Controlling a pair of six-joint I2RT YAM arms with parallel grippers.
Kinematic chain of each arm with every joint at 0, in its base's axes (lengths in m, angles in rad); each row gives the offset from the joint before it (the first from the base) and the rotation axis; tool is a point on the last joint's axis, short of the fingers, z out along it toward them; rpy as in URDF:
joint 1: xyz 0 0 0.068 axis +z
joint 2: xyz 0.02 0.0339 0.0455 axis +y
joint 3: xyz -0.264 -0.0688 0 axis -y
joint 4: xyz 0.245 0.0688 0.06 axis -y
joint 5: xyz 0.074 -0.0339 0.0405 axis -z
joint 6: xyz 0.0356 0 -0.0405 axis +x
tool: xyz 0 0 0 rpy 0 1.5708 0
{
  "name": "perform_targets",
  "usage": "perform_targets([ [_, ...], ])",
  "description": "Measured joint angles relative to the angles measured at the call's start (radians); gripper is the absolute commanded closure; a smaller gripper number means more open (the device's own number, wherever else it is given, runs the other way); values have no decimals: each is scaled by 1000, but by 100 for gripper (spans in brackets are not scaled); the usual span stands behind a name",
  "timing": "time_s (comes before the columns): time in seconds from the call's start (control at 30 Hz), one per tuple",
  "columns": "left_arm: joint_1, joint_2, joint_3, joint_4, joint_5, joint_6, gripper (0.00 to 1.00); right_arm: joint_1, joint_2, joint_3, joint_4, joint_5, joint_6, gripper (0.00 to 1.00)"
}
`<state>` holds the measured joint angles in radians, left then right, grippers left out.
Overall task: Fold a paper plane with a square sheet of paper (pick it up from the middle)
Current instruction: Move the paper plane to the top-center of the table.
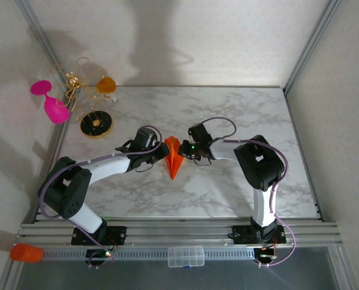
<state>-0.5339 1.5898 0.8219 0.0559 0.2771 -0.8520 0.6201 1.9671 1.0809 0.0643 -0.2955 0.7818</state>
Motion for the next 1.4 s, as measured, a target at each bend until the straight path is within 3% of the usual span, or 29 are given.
perform_targets([
  [0.3, -19, 84, 11, -2, 19, 16, 74, 0, 0, 2, -2, 0, 0, 89],
  [1.4, -129, 149, 106, -122, -21, 71, 62, 0, 8, 13, -9, -4, 1, 90],
])
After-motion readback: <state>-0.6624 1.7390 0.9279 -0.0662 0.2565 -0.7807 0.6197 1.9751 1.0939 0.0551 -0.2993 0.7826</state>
